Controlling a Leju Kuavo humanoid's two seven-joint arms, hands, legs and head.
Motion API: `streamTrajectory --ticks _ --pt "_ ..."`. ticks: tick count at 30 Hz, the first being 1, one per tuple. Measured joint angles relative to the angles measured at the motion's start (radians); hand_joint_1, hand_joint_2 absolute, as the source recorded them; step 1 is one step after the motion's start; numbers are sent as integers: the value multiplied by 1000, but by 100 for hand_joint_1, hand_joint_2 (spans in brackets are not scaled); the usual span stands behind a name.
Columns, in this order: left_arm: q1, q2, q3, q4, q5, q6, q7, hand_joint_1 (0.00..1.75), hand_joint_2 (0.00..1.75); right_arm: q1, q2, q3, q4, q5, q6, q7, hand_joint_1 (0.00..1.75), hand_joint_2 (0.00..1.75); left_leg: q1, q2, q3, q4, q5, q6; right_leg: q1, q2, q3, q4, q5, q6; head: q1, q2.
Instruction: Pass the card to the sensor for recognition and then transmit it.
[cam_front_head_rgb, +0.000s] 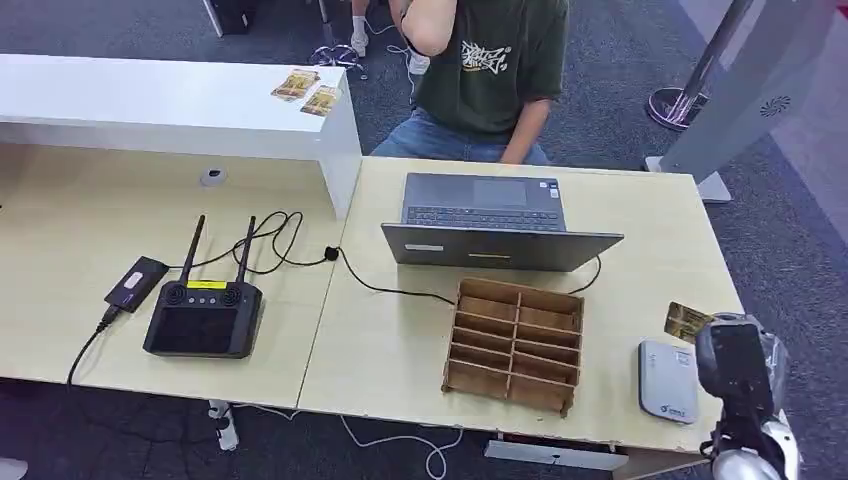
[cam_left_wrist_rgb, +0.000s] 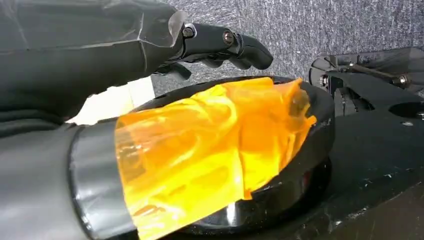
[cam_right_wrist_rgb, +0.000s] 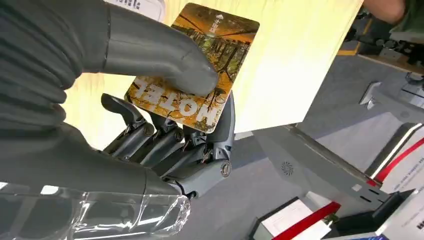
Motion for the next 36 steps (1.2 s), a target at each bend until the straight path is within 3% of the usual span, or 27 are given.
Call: streamTrajectory --ticks 16,36 --pt "3 0 19 0 0 3 -7 0 0 68 37 0 -19 -19 31 -2 175 175 0 0 0 0 0 0 0 0 0 0 0 0 0 0" --pt "3 0 24 0 0 6 0 0 0 74 95 21 45 -45 53 9 175 175 0 0 0 0 0 0 0 0 0 0 0 0 0 0"
